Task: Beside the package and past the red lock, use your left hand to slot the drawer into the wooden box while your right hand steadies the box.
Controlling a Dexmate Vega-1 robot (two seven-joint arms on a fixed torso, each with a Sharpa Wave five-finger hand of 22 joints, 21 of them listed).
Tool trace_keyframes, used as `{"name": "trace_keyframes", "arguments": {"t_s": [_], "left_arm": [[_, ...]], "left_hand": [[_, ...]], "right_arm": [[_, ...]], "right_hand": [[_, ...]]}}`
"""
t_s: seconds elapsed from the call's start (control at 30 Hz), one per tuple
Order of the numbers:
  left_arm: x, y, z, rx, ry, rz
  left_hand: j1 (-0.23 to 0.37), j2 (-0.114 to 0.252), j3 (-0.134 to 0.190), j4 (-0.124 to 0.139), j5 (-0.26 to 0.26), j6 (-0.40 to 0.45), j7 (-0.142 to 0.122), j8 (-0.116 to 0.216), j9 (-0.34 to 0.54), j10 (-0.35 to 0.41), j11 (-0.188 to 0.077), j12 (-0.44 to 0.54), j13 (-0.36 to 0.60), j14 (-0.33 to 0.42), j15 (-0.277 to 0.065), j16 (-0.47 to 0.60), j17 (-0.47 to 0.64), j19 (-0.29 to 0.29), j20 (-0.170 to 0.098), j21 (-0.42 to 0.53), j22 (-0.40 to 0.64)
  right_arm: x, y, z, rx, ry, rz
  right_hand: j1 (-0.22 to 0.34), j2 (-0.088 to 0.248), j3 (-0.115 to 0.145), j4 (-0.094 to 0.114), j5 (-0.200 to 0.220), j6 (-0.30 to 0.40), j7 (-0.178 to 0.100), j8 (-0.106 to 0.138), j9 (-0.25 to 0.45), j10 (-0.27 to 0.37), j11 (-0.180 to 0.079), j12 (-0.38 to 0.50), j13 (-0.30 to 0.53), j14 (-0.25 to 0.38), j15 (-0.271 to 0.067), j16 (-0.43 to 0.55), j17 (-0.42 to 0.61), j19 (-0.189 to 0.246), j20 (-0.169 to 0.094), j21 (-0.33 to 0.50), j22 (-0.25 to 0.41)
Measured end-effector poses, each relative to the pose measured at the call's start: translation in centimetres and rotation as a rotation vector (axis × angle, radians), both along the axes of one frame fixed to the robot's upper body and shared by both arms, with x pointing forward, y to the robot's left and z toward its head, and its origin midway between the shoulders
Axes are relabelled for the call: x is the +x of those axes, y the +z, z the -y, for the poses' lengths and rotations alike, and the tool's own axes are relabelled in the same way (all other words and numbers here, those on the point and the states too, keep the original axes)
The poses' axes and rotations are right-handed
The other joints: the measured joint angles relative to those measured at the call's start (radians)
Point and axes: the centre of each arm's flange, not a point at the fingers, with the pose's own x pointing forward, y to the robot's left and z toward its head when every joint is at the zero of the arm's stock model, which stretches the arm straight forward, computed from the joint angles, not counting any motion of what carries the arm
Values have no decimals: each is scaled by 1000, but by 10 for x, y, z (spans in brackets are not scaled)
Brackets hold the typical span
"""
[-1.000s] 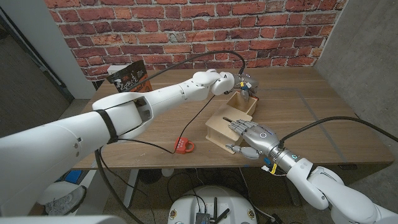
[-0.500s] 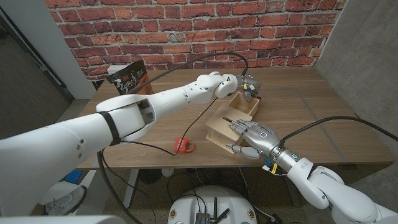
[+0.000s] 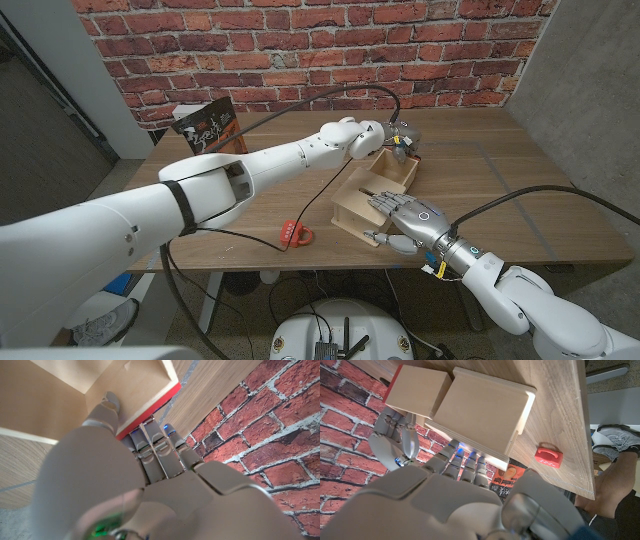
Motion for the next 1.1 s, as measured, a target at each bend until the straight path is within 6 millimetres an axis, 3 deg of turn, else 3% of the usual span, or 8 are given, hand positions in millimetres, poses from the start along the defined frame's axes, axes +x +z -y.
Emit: {"name": "trace_keyframes", "arguments": {"t_s": [1.1], "left_arm": [[5,-1,-15,-5,42,-46]], "left_hand": [[-2,2,-2,-2,1,-1,1,2,0,3,1,0,-1,0,0,-1,1,0,0,0,0]], "right_arm": [[5,3,-1,-8,-13,-16]], "right_hand": [[0,0,0,0,0,0,0,0,0,0,0,0,0,0,0,0,0,1,1,2,2]]}}
